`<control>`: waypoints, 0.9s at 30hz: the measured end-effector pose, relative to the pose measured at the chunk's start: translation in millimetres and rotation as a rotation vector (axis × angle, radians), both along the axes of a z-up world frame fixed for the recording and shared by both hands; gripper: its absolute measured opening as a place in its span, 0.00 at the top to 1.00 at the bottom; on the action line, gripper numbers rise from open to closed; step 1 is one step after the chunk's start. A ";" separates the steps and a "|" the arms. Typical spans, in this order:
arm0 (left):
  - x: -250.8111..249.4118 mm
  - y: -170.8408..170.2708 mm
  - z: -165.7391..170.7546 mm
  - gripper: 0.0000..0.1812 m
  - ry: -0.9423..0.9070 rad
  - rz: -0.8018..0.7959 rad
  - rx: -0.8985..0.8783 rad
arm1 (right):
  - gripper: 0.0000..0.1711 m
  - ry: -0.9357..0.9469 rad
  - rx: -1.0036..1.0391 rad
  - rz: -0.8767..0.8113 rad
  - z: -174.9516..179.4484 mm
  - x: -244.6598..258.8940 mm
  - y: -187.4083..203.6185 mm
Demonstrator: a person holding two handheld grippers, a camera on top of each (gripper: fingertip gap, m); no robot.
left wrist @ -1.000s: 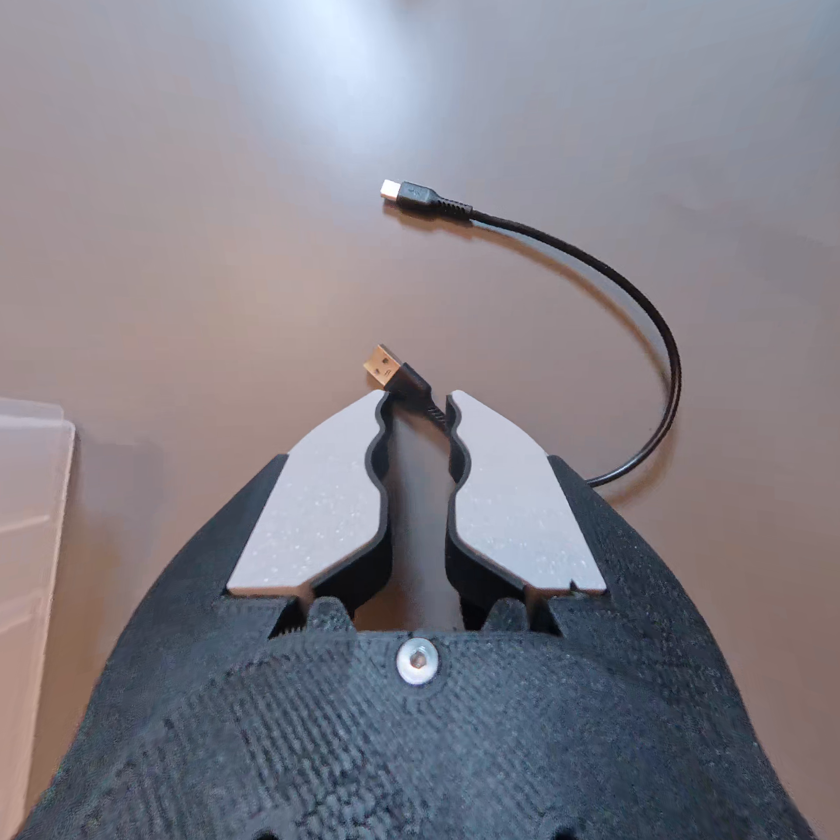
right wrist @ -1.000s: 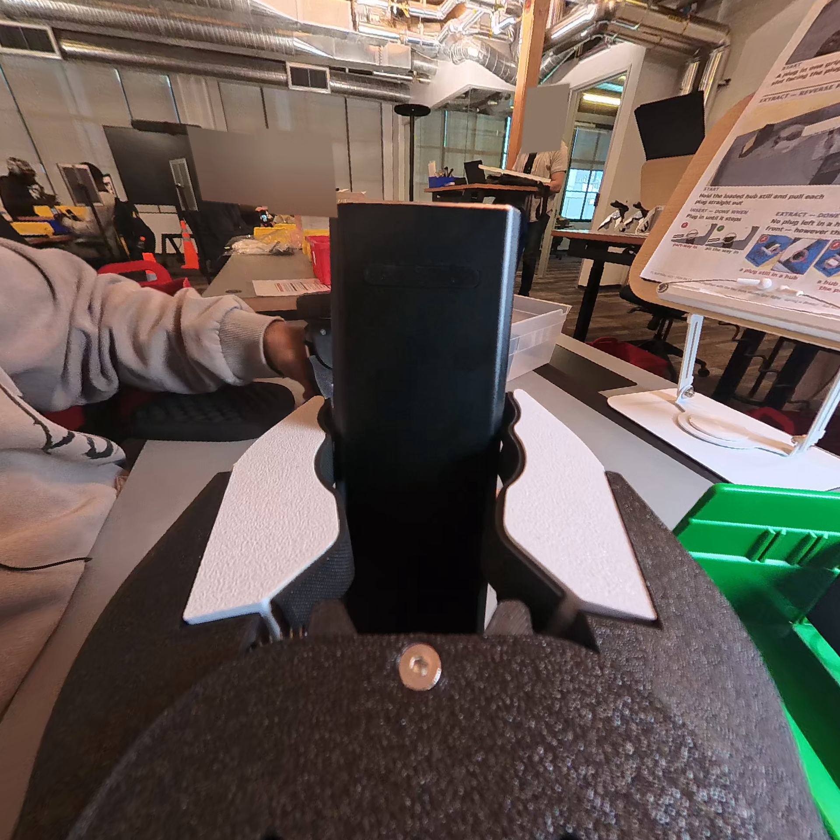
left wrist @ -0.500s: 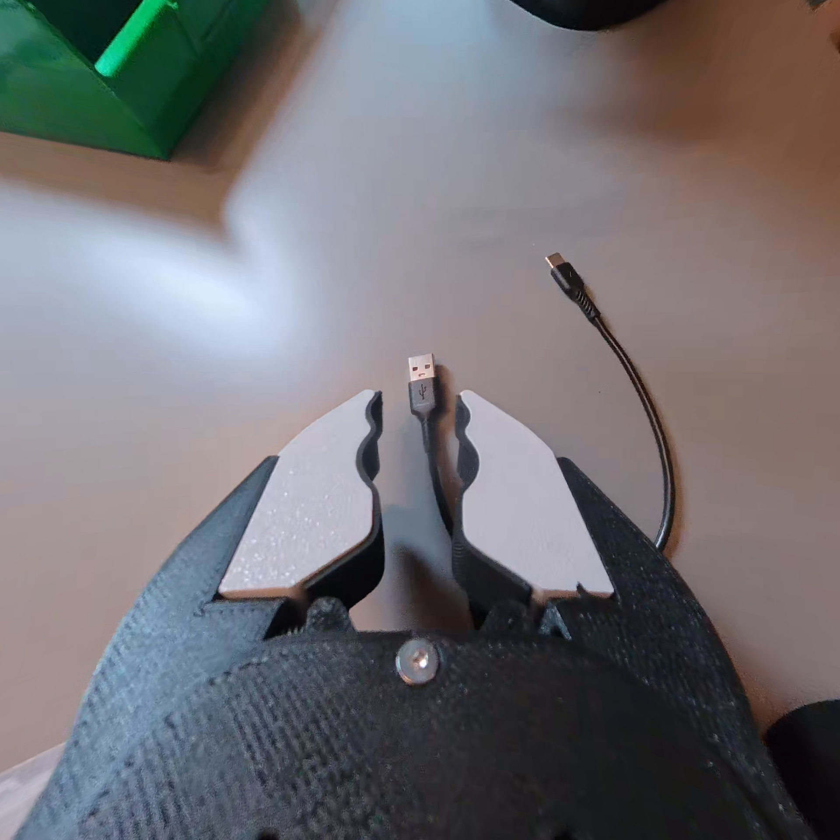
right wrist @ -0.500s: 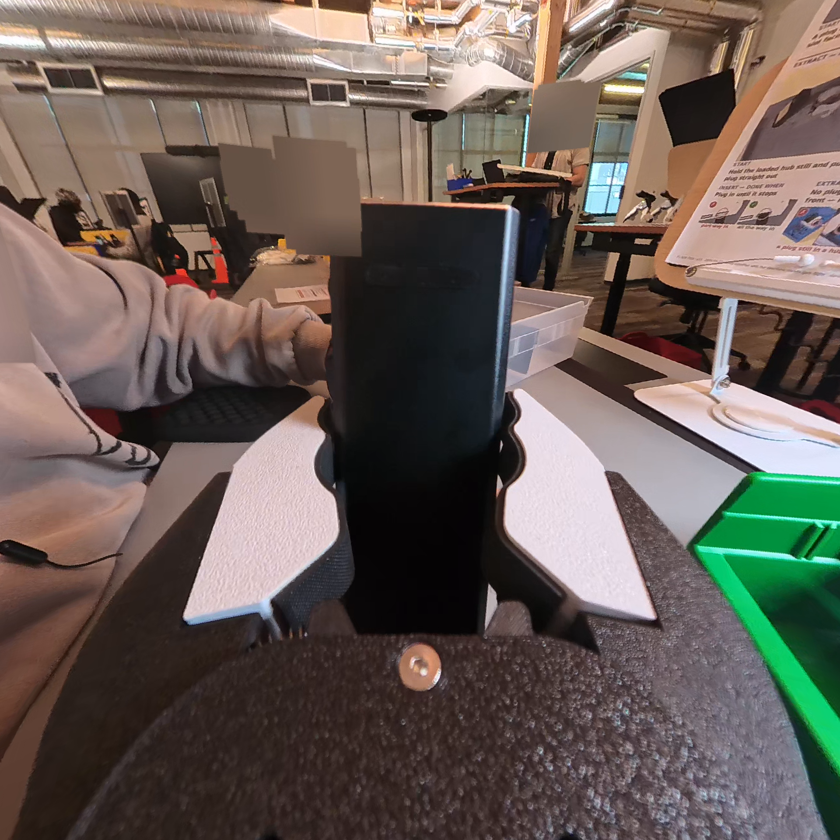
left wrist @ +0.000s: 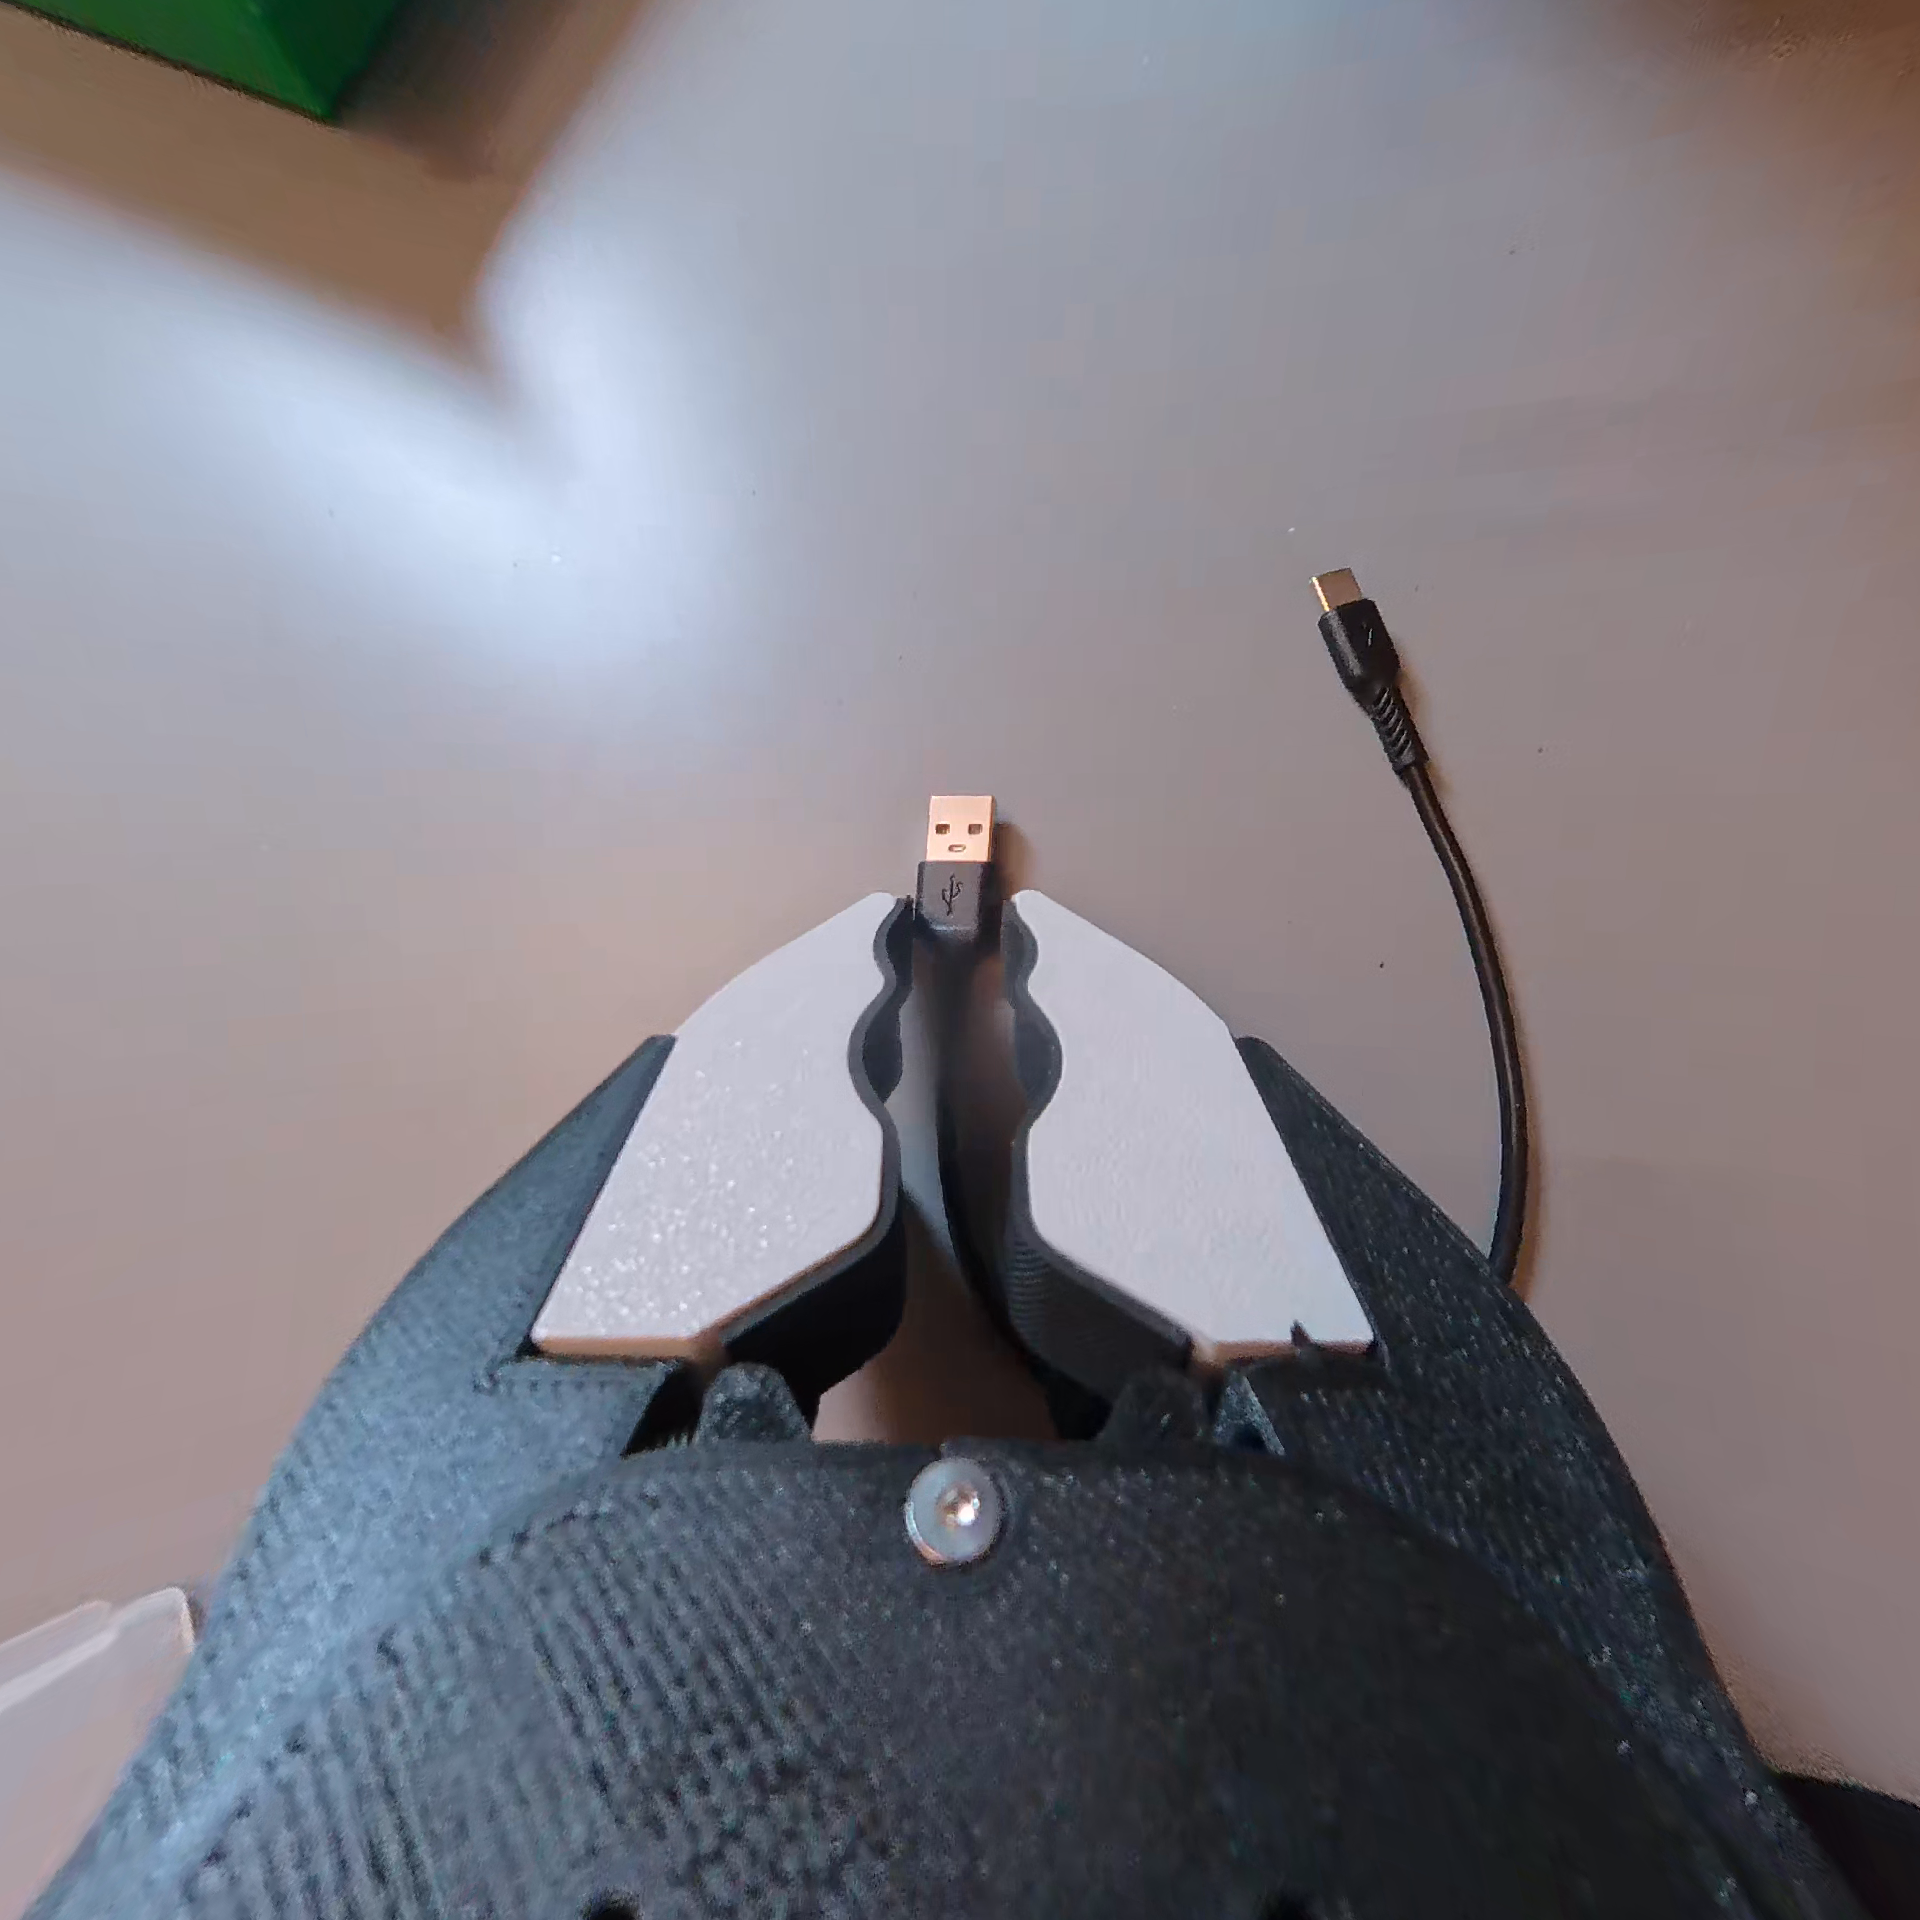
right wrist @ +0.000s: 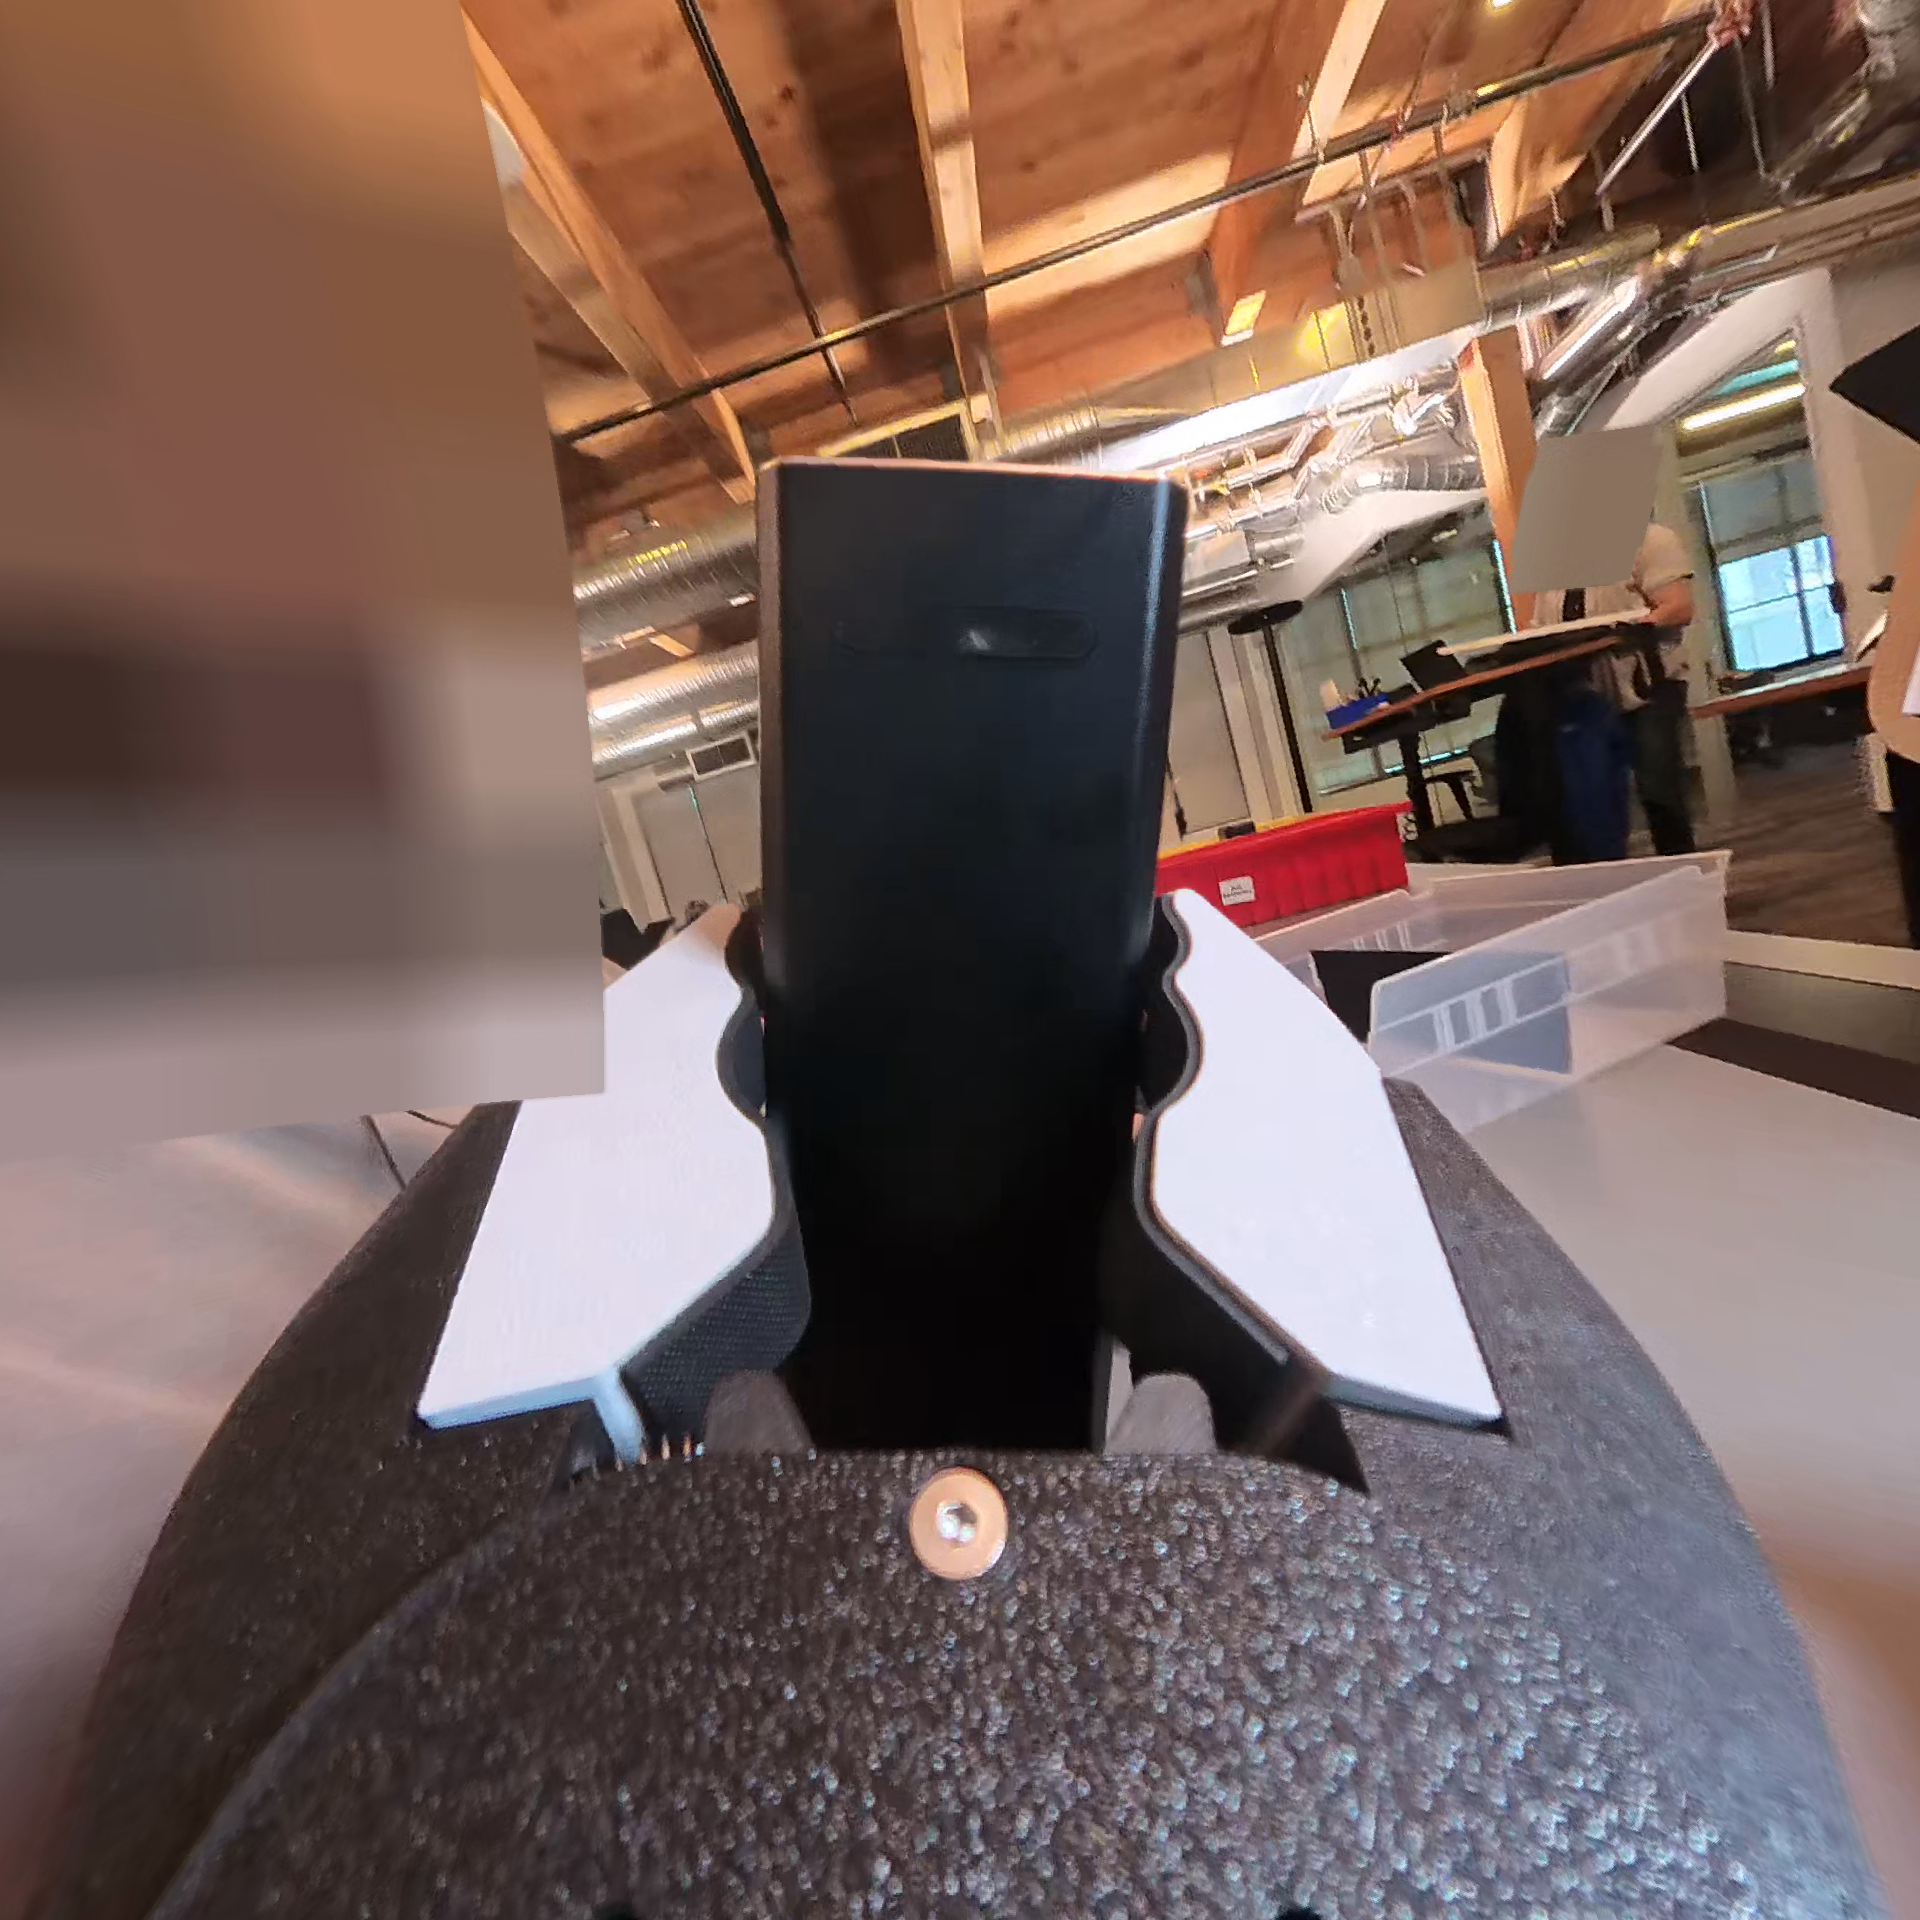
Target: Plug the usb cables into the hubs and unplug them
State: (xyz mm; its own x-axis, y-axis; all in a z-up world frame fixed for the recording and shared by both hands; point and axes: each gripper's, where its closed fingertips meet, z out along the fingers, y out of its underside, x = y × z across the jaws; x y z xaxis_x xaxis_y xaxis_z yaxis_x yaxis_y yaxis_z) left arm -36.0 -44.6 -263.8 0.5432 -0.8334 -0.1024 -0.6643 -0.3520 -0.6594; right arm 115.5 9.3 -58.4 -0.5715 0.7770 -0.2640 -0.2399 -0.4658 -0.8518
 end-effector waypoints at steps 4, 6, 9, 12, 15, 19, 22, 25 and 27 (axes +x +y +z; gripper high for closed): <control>1.9 1.1 0.3 0.92 0.034 0.008 0.037 | 0.59 0.011 0.006 0.048 3.2 2.0 -9.1; 2.0 1.1 0.5 0.92 0.042 0.016 0.043 | 0.59 0.013 0.007 0.069 4.4 1.7 -14.5; 5.4 0.1 0.3 0.92 0.026 0.019 0.036 | 0.59 0.022 0.005 0.100 6.0 2.2 -19.9; 7.7 0.8 0.6 0.92 0.027 0.015 0.040 | 0.59 0.025 -0.003 0.105 6.4 3.7 -19.6; 12.8 0.4 3.8 0.92 -0.014 0.012 0.040 | 0.59 0.024 -0.007 0.108 6.3 5.1 -18.6; 15.4 3.1 17.2 0.92 -0.090 0.035 0.068 | 0.59 -0.004 0.019 0.087 2.1 2.2 -19.1; 8.5 10.5 29.5 0.92 -0.103 0.067 0.126 | 0.59 -0.023 0.031 0.067 -0.9 -1.0 -17.8; -15.9 33.6 64.8 0.92 -0.053 0.159 0.283 | 0.59 -0.033 0.034 0.040 -1.5 -2.7 -13.2; -38.8 50.5 102.9 0.92 0.021 0.246 0.437 | 0.59 -0.036 0.032 0.022 -1.8 -2.7 -9.6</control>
